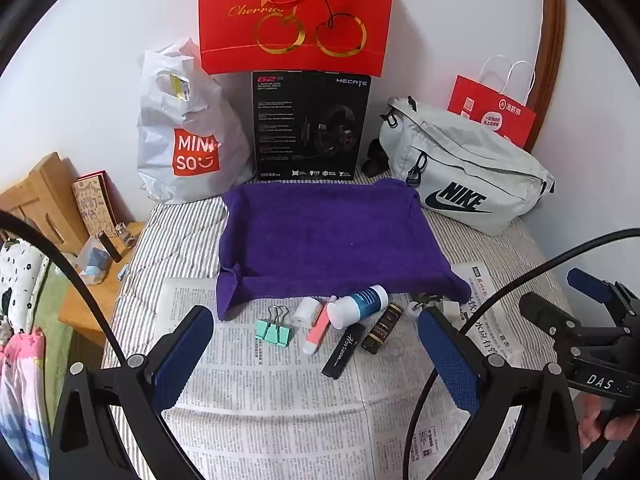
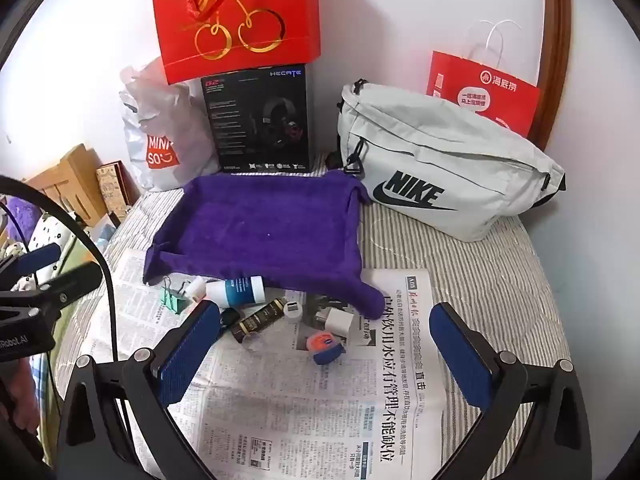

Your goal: Organize rigid objects

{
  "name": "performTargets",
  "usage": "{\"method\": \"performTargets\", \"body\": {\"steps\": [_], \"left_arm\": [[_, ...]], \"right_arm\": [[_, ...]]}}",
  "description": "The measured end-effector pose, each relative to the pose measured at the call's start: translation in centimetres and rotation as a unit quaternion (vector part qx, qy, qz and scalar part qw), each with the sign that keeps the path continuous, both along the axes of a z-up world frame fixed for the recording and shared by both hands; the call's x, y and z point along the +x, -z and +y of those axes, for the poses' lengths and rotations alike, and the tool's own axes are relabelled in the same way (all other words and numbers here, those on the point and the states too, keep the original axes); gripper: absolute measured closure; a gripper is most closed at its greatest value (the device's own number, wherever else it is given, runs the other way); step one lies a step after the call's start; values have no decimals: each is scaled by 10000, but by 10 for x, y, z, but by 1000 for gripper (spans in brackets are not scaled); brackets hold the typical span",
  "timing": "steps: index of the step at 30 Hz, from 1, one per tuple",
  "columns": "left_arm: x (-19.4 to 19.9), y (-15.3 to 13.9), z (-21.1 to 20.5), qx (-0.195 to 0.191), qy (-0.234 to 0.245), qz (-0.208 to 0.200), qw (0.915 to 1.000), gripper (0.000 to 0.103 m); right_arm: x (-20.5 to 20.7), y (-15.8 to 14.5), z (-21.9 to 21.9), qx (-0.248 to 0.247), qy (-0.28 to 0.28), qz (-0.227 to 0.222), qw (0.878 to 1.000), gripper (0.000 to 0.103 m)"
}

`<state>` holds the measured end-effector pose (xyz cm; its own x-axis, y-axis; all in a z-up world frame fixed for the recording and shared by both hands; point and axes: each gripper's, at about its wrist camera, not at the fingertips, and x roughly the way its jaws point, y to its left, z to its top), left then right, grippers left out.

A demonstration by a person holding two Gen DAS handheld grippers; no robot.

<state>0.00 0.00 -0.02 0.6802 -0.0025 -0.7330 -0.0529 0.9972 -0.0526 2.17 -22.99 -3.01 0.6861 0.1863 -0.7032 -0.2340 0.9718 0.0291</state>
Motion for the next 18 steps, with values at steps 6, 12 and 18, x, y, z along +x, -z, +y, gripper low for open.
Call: {"method": "performTargets", "body": {"steps": [6,12,18], "left_arm": [[-2,2,0,61,-45,28,10000,0],[-6,7,0,29,-74,38,10000,0],[-7,6,4,27,-42,65,10000,0]], "right_arm": [[-3,-4,1,38,20,-17,10000,0],[-2,-2,-4,64,20,45,10000,0],[-7,-6,-4,61,8,17,10000,0]]}}
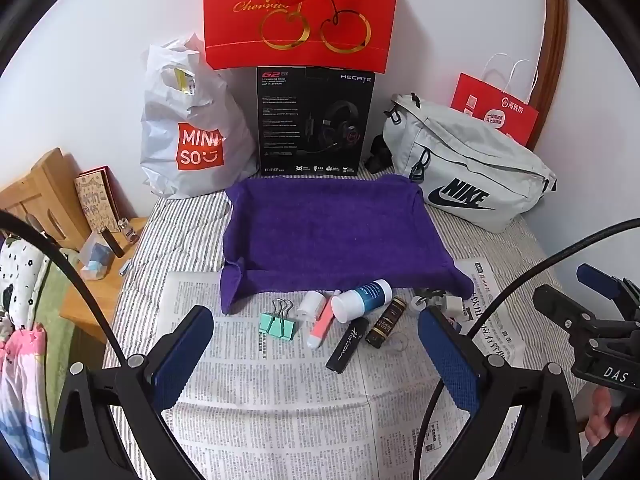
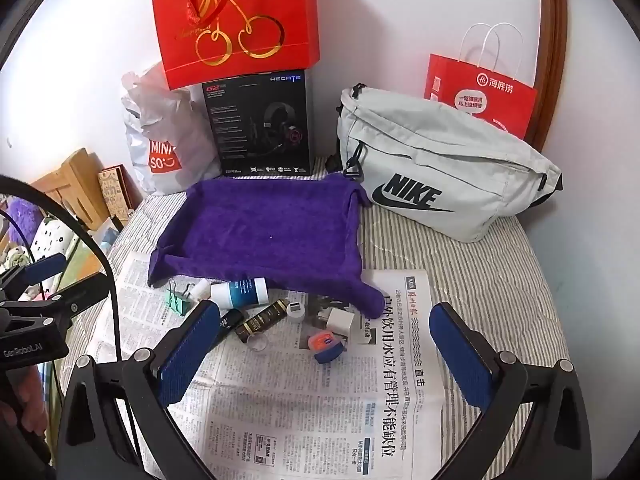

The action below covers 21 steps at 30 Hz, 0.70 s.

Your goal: Organize rigid objects

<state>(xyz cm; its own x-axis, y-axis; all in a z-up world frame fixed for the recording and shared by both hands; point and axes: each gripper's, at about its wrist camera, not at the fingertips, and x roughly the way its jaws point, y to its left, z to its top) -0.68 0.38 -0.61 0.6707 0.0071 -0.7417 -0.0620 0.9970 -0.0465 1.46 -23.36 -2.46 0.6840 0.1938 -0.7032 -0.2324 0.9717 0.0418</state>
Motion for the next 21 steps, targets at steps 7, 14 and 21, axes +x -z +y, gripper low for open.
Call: {"method": "performTargets", "body": {"steps": [7,14,21], "left_arm": [[-1,-3,-3,78,23,-22,10000,0],[-3,-3,-5,60,50,-4,10000,0],[-4,-3,-4,89,46,7,9999,0]], "right_arm": [[-2,-3,-1,-8,20,-9,10000,0],[-5,-7,-1,-30,5,-51,10000,0],[-10,-9,-2,0,-10,-106,9999,0]]}}
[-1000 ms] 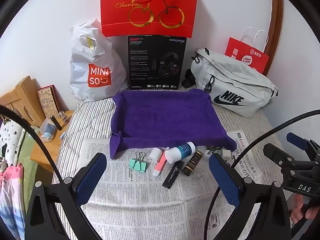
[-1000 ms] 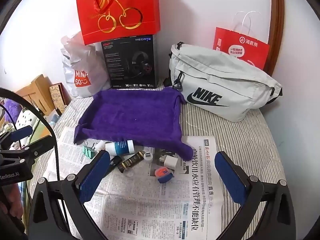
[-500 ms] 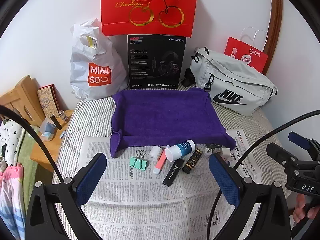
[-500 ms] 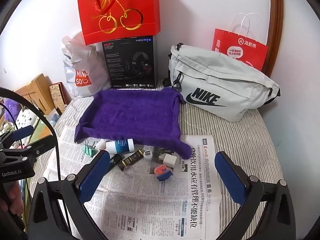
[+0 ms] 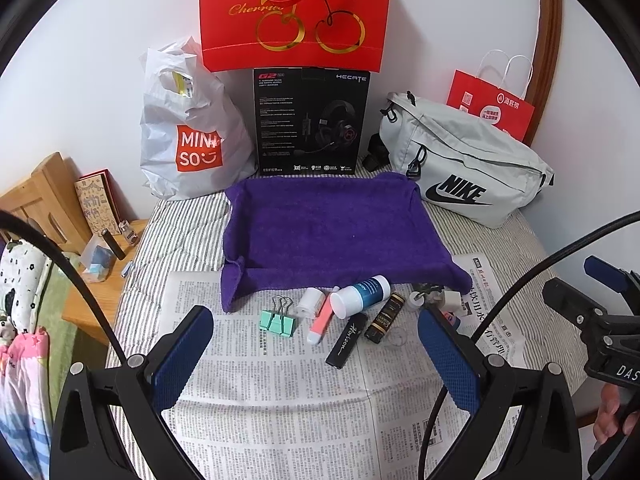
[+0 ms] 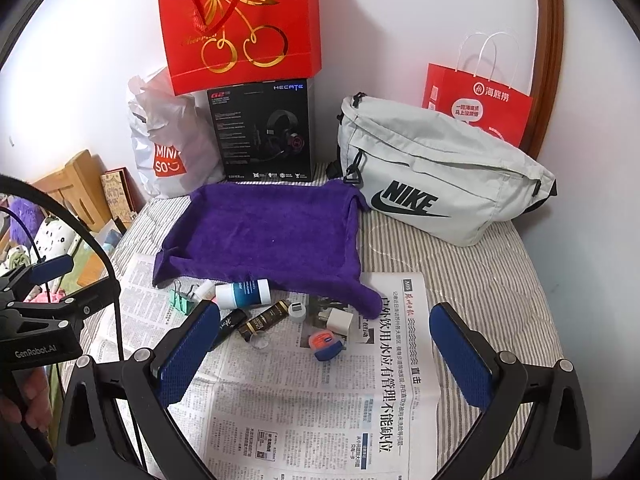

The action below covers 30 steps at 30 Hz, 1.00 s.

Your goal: Organize rigid objects

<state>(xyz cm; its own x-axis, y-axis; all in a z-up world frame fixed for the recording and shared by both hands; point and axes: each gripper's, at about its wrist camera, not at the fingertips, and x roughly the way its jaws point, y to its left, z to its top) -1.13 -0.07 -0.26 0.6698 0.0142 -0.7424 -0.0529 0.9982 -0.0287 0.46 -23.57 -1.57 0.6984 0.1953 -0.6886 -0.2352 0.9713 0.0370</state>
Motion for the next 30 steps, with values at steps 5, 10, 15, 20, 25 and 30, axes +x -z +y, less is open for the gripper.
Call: {"method": "performTargets", "body": {"steps": [5,10,15,20,25,30], "left_arm": [[0,-1,0,-3,6,2,10000,0],[-1,-2,0,-10,2,-6,10000,0],[-3,-4,0,11,0,-15,10000,0],[-4,-5,2,6,-8,16,10000,0],[-4,-4,3,24,-17,19,10000,0],[-4,-3,4,20,0,33,10000,0]], "right_arm": [[-2,-1,-1,11,19,-15,10000,0],[-2,-2,-1,4,19,-20,10000,0],[-4,-3,-1,13,11,-30,10000,0],[-5,-3,-1,14,-6,-39,10000,0],[-4,-3,1,-1,6,-12,10000,0],[-4,-2,1,-15,-1,2,10000,0]]}}
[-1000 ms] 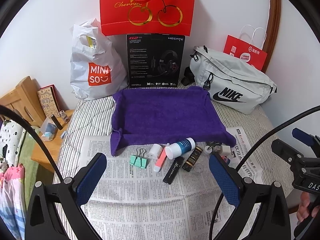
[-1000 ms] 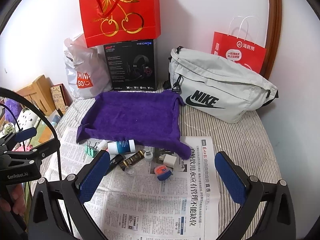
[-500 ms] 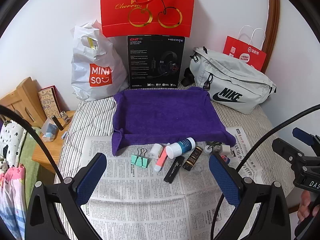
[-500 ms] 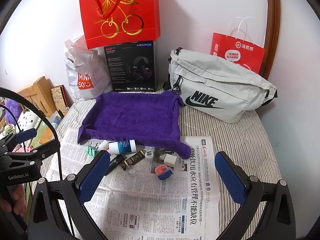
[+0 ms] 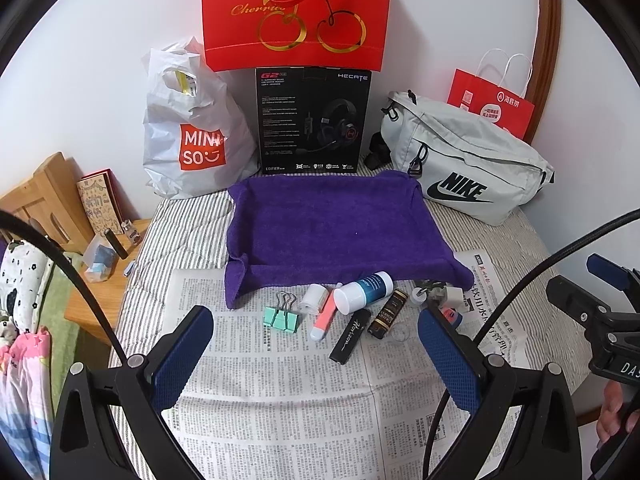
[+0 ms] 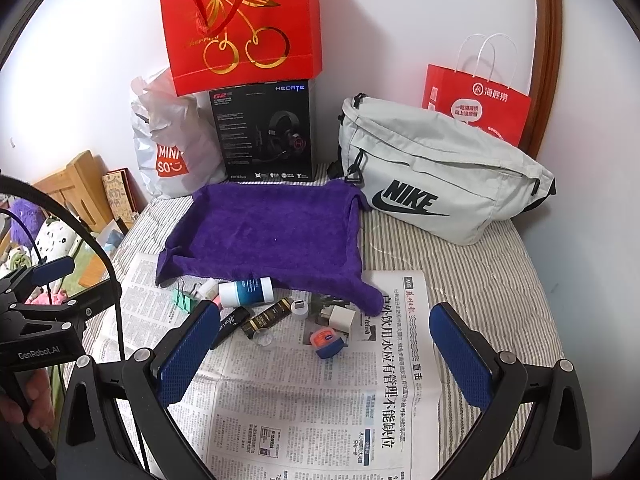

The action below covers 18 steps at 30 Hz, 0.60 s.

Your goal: Organize rigid objects

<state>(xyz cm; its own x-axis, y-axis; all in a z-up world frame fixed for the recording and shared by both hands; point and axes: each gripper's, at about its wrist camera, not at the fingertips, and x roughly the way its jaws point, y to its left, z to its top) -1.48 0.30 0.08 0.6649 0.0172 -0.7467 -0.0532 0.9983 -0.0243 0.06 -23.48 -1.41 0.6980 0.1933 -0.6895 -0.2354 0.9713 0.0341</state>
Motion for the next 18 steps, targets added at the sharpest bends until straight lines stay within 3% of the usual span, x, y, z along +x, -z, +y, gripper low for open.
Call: {"method": "performTargets", "body": {"steps": [18], "left_arm": [[0,2,0,8,-1,4,10000,0]], "right_arm": [[-1,1,0,8,3,-1,10000,0]]}}
